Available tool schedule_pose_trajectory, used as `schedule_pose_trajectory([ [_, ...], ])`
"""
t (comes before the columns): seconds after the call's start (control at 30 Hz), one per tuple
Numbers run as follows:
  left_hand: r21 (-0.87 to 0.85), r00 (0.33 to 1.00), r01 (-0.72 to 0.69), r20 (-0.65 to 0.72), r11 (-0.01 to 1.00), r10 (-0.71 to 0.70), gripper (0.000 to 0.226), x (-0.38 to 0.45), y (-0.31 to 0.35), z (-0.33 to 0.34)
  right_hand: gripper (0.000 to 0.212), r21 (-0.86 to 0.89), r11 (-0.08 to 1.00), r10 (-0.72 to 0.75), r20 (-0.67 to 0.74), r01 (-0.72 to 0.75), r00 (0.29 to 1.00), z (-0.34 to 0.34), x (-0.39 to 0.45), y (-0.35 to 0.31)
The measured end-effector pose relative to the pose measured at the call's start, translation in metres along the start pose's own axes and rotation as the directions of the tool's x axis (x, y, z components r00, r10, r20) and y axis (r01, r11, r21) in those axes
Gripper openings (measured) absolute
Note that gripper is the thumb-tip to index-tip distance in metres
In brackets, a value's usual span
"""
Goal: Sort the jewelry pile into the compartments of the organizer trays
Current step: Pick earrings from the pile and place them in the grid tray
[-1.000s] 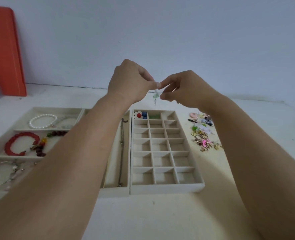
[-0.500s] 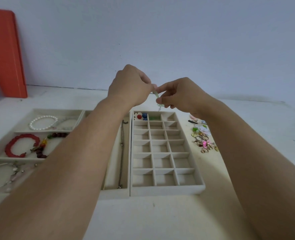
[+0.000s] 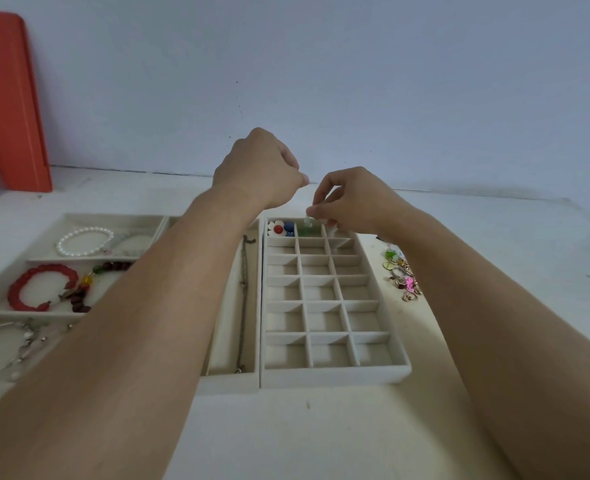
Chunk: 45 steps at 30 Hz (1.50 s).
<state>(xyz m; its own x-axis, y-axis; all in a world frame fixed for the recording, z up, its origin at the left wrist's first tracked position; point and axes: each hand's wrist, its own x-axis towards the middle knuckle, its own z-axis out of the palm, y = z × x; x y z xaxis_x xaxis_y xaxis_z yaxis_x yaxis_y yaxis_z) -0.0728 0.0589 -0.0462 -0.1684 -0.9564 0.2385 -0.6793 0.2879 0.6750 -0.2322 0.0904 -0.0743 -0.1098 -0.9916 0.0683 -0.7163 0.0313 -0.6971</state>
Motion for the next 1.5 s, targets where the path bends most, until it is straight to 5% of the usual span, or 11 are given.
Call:
schedule_pose_trajectory([
  [0.2, -0.008, 1.0, 0.006, 0.01, 1.0, -0.006, 0.024, 0.001, 0.0, -0.001, 0.009, 0.009, 1.0, -0.007, 0.032, 0.007, 0.999, 0.005, 0.0, 0.001],
  [0.63, -0.012, 1.0, 0.003, 0.026, 1.0, -0.003, 0.02, -0.001, 0.001, -0.001, 0.011, -0.251, 0.968, -0.025, -0.061, 0.009, 0.998, 0.011, 0.007, 0.004],
  [1.0, -0.011, 0.999, 0.008, 0.035, 1.0, -0.007, 0.017, -0.002, 0.001, -0.002, 0.004, -0.349, 0.937, 0.04, 0.077, -0.01, 0.996, 0.008, 0.001, 0.003],
  [1.5, -0.01, 0.999, 0.018, 0.051, 1.0, -0.018, 0.02, -0.001, 0.001, -0.001, 0.027, -0.37, 0.929, 0.053, 0.131, 0.0, 0.99, 0.016, 0.003, 0.005],
])
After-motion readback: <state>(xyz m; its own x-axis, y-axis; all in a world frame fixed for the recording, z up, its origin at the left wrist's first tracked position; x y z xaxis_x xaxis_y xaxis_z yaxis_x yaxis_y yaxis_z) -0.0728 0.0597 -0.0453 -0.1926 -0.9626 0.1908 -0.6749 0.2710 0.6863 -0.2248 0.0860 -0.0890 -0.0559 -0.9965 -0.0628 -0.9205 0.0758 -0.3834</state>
